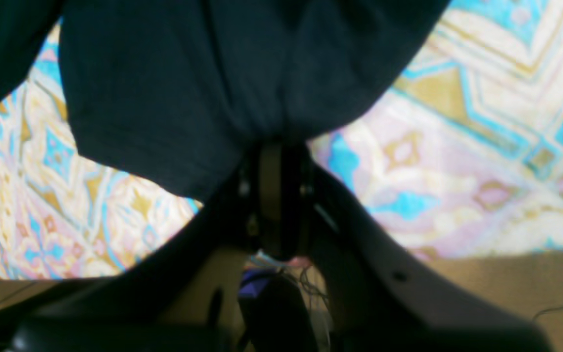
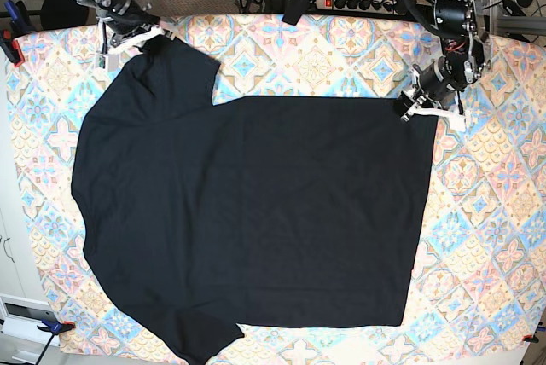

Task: Fold the T-shirt properly
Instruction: 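Close both grippers on the shirt edge at shoulder and hem corner, then lift and drag the grasped shirt edge with both grippers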

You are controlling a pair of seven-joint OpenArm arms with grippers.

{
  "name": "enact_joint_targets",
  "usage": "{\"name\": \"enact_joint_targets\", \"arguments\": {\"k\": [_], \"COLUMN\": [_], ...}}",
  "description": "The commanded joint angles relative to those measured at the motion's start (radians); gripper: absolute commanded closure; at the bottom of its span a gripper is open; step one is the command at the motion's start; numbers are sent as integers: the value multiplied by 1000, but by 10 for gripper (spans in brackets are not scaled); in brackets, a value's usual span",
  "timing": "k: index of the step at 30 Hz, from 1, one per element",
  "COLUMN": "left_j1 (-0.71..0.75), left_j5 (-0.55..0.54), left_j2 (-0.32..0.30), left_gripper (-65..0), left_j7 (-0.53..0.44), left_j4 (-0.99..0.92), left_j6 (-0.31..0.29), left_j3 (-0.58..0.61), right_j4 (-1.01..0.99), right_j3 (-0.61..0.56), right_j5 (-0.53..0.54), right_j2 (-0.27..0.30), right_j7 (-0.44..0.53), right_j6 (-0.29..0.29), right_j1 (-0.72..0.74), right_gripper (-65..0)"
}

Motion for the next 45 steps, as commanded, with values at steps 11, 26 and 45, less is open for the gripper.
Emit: {"name": "enact_joint_targets", "arguments": {"k": [11, 26, 45], "left_j1": [208, 467, 367], "left_j5": [7, 5, 7], "left_j2": [-49, -70, -69], "left_gripper": [-6, -6, -8], "left_j7": [22, 17, 23], "left_j4": [216, 364, 607], "left_j6": [0, -1, 2], "left_j3": [-4, -79, -82], "right_j4": [128, 228, 323], "right_j3": [99, 103, 255], "right_j5": [-8, -8, 246], "right_j2": [8, 6, 14], "right_j7": [-1, 7, 1], "right_j6": [-3, -3, -3], "right_j1": [-166, -358, -221], "right_gripper": [-23, -19, -16]}}
